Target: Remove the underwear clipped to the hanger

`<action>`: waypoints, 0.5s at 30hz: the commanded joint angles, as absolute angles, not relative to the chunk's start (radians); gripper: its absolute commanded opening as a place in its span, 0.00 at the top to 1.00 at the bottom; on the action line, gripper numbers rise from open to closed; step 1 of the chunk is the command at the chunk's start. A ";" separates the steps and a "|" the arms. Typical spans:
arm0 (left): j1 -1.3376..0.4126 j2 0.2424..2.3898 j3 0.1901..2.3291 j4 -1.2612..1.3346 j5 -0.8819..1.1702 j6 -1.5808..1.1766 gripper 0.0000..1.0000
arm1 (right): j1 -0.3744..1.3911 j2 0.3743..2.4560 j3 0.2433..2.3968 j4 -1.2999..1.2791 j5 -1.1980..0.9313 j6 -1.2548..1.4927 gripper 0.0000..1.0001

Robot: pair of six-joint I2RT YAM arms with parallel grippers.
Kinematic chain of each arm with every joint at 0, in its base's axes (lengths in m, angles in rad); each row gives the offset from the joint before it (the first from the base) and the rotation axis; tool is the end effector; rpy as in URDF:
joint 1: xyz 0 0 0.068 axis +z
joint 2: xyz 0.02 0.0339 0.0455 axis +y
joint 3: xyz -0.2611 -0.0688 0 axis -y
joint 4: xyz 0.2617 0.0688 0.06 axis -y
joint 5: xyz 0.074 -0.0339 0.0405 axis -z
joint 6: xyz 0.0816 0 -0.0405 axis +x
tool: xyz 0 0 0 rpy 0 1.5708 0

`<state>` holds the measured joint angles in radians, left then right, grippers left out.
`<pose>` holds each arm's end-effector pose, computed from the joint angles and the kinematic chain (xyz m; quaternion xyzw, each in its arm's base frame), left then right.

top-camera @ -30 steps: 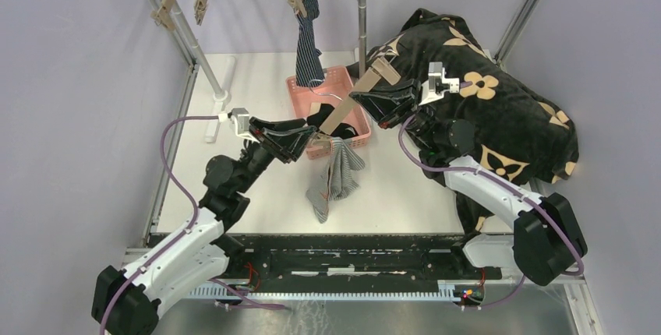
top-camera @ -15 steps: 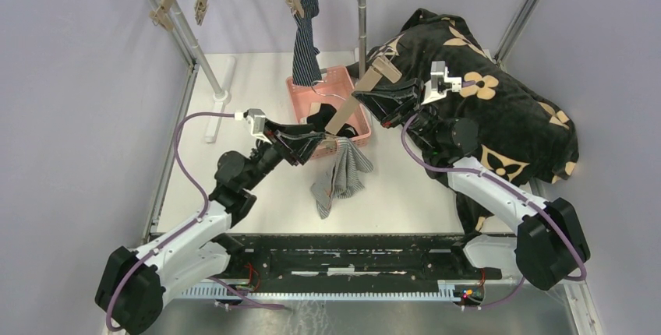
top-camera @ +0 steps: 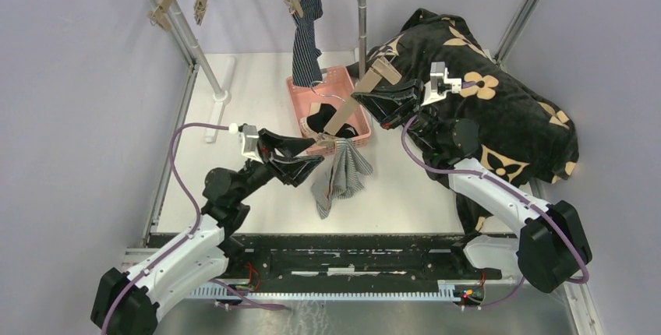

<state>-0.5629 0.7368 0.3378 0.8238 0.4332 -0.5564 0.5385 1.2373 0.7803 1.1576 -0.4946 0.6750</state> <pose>0.1728 -0.1496 0.3036 0.1823 0.5289 -0.5344 0.6336 0.2440 0.1909 0.3926 -0.1936 0.4229 0.5861 0.6635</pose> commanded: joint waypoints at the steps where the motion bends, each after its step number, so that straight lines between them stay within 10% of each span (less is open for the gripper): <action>1: -0.565 0.764 0.334 0.867 0.494 -0.554 0.22 | 0.537 1.211 0.797 1.229 -0.475 0.679 0.99; 6: -0.565 0.789 0.331 0.897 0.469 -0.534 0.03 | 0.538 1.204 0.798 1.221 -0.480 0.678 0.99; 15: -0.565 0.773 0.328 0.878 0.355 -0.473 0.01 | 0.537 1.211 0.800 1.230 -0.487 0.693 0.99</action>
